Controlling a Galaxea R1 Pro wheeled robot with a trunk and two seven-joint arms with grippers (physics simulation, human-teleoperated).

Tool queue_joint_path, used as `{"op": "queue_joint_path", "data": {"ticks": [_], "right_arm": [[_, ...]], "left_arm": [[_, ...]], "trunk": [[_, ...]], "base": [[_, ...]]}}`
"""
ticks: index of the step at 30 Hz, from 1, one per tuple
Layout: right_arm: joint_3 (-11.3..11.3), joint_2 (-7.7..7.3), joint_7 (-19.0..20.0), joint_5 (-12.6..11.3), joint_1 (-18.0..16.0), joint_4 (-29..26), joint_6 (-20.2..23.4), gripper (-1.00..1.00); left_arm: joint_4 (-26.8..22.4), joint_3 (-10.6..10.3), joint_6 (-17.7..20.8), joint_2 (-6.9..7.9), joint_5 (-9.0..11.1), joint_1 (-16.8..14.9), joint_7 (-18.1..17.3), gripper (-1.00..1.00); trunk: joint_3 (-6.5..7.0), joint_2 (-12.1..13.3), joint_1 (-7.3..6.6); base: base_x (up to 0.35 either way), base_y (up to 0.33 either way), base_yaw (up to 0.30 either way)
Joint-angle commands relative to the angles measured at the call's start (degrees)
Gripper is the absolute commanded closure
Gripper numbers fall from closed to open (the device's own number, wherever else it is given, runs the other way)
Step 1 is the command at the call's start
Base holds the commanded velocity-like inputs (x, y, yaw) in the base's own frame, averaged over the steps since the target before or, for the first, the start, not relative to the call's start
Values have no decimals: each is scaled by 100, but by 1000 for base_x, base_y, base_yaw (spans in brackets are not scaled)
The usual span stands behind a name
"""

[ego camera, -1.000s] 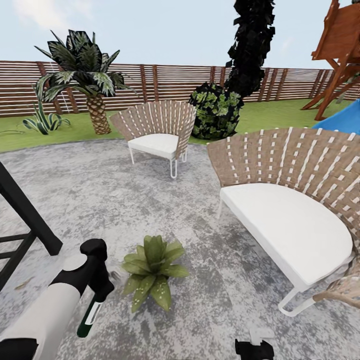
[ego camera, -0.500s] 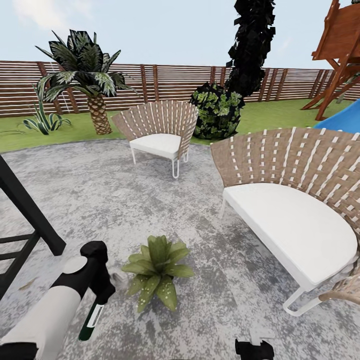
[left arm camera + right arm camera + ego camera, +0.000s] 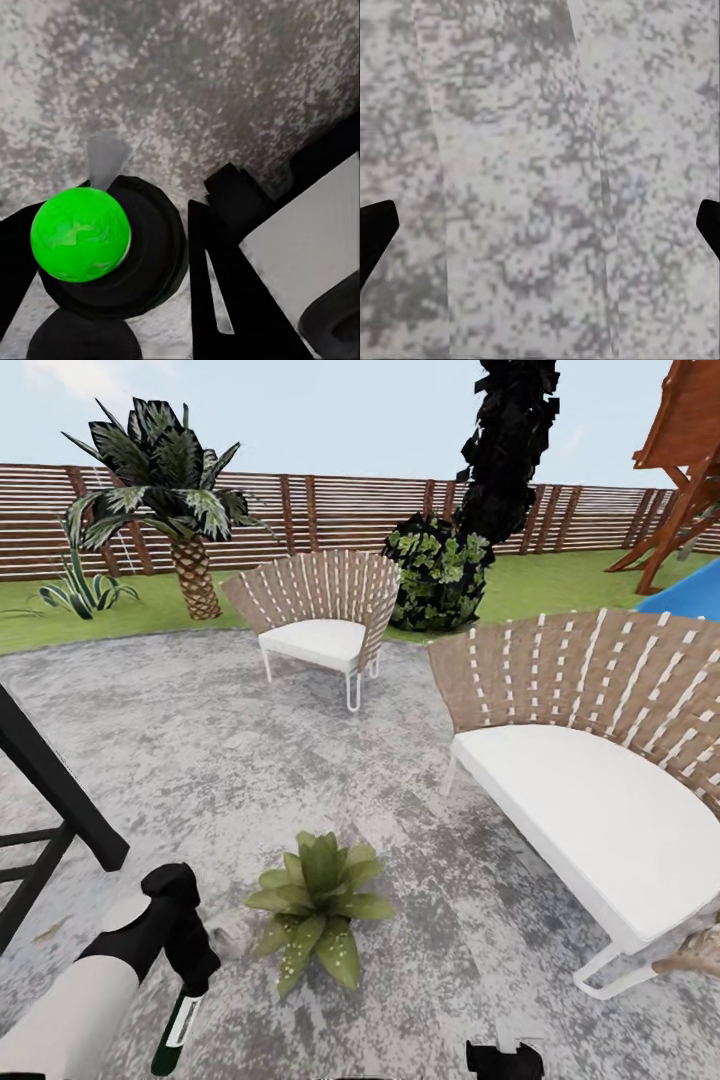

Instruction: Pick up the pesticide atomizer in the garden and spray insectifuge to fully cover both potted plants in the garden.

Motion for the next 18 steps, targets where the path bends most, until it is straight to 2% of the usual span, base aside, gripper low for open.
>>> {"op": "queue_joint_path", "data": {"ticks": [1, 4, 8, 10, 11, 15, 18], "right_arm": [[19, -76, -25, -51, 35, -5, -17, -100], [17, -76, -26, -51, 35, -5, -13, -100], [15, -76, -26, -53, 35, -5, -18, -100], [14, -76, -26, -53, 35, -5, -20, -100], [13, -76, -26, -53, 35, -5, -23, -100], [17, -72, -21, -53, 35, -5, -28, -100], [19, -67, -17, -53, 35, -5, -29, -100]], "left_arm": [[-101, -10, 57, -81, -20, -7, -86, 100], [-101, -12, 54, -80, -21, -24, -98, 100], [-101, -19, 42, -53, -16, -79, -168, 100], [-101, -50, 27, -16, -73, -394, -269, 100], [-101, -52, 24, -8, -81, -455, -269, 100], [-99, -56, 22, 17, -92, -567, -269, 100], [-83, -63, 18, 21, -92, -506, -269, 100]], "trunk": [[33, -67, -65], [33, -67, -65], [33, -67, -65], [33, -67, -65], [33, -67, -65], [33, -67, -65], [33, -67, -65]], "base": [[219, 8, 0], [102, 3, -86], [16, 0, -236], [1, 0, -33], [0, 0, -8], [0, 0, -3], [0, 0, 0]]}}
